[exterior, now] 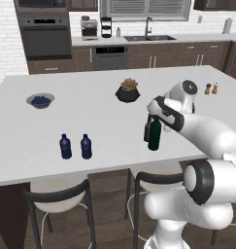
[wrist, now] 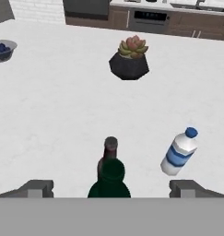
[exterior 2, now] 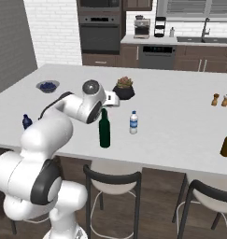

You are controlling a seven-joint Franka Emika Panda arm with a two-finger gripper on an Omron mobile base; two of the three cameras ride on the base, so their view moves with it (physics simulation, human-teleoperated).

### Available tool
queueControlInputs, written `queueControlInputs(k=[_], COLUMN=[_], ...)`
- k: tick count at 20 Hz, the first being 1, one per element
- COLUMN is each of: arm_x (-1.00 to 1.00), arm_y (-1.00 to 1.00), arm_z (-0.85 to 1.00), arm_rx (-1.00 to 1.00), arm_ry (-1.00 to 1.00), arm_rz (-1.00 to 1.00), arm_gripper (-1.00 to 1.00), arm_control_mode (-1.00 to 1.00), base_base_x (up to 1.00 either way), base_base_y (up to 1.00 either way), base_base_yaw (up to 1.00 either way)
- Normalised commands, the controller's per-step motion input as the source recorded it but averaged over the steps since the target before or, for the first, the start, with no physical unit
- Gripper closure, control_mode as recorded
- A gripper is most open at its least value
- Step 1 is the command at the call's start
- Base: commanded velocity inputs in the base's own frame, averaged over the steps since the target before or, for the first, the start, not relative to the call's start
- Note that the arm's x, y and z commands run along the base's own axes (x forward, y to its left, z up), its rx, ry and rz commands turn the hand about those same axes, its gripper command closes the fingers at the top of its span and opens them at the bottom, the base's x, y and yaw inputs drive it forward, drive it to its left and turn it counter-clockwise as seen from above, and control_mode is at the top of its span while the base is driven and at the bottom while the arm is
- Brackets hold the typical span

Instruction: Move the plastic bottles in the middle to the plastics group, and the glass bottles in the middle to the glass group.

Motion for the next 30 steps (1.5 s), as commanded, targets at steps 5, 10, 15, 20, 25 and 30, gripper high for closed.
queueControlInputs(k=[5,10,15,20,25,30], arm_x=[0.18,0.19,0.13,0.07,0.07,0.02], arm_y=[-0.03,-0.01,0.00,0.00,0.00,0.02], arm_z=[-0.27,-0.19,-0.24,-0.31,-0.22,0.00], arm_rx=[0.00,0.00,0.00,0.00,0.00,0.00], arm_ry=[-0.01,0.00,0.00,0.00,0.00,0.00], arm_rz=[0.00,0.00,0.00,0.00,0.00,0.00], arm_gripper=[-1.00,-1.00,-1.00,-1.00,-1.00,-1.00], arm_control_mode=[-1.00,-1.00,-1.00,-1.00,-1.00,-1.00], base_base_x=[0.00,0.00,0.00,0.00,0.00,0.00], base_base_y=[0.00,0.00,0.00,0.00,0.00,0.00], base_base_yaw=[0.00,0.00,0.00,0.00,0.00,0.00])
